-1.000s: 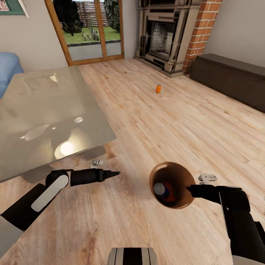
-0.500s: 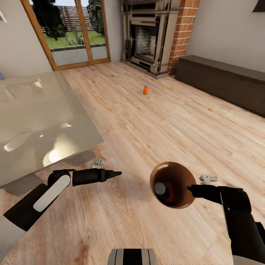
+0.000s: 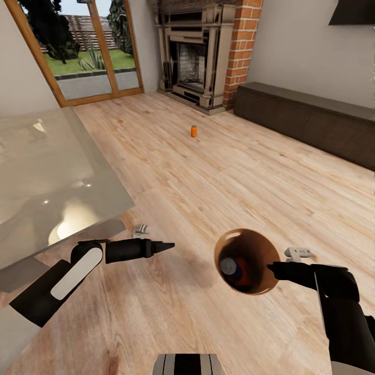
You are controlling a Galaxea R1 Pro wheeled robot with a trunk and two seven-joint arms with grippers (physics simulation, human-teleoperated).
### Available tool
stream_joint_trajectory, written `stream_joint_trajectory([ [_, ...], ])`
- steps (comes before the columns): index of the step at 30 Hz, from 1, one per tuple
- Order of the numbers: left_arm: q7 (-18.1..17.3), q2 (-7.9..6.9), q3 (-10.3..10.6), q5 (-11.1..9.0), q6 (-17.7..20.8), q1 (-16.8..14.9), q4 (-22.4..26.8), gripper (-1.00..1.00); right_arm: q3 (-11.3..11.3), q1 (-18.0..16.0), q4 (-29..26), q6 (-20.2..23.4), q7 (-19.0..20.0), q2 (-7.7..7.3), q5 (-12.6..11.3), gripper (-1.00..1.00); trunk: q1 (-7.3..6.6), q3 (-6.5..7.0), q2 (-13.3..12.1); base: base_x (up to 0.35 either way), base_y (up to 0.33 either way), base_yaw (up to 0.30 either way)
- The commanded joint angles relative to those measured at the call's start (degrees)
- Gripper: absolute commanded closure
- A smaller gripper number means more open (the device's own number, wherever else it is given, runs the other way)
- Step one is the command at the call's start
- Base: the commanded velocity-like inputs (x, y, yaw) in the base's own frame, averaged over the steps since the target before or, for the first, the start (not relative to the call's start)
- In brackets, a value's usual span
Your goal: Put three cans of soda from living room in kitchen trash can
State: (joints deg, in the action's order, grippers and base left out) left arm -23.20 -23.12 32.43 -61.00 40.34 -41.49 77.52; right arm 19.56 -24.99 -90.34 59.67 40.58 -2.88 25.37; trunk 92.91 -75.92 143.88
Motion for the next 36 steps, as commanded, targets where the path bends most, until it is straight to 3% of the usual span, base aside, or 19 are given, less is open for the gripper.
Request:
stream_joint_trajectory([
  [1,0.00,0.00,0.00,0.00,0.00,0.00,0.00,-1.00,0.13,-0.01,-0.01,0.33,0.11,0.00,-1.11,1.00,0.00,0.09,0.00,0.000,0.000,-0.071],
  [28,0.12,0.35,0.00,0.01,0.00,0.00,-0.01,-1.00,1.00,-0.02,-0.01,0.33,0.20,-0.10,-1.11,1.00,0.00,2.13,0.00,0.000,0.000,-0.050],
  [36,0.12,1.55,0.00,0.15,0.06,-0.01,-0.08,-1.00,1.09,0.00,-0.01,0.33,0.20,-0.10,-1.11,1.00,0.00,2.86,0.00,0.000,0.000,0.000],
])
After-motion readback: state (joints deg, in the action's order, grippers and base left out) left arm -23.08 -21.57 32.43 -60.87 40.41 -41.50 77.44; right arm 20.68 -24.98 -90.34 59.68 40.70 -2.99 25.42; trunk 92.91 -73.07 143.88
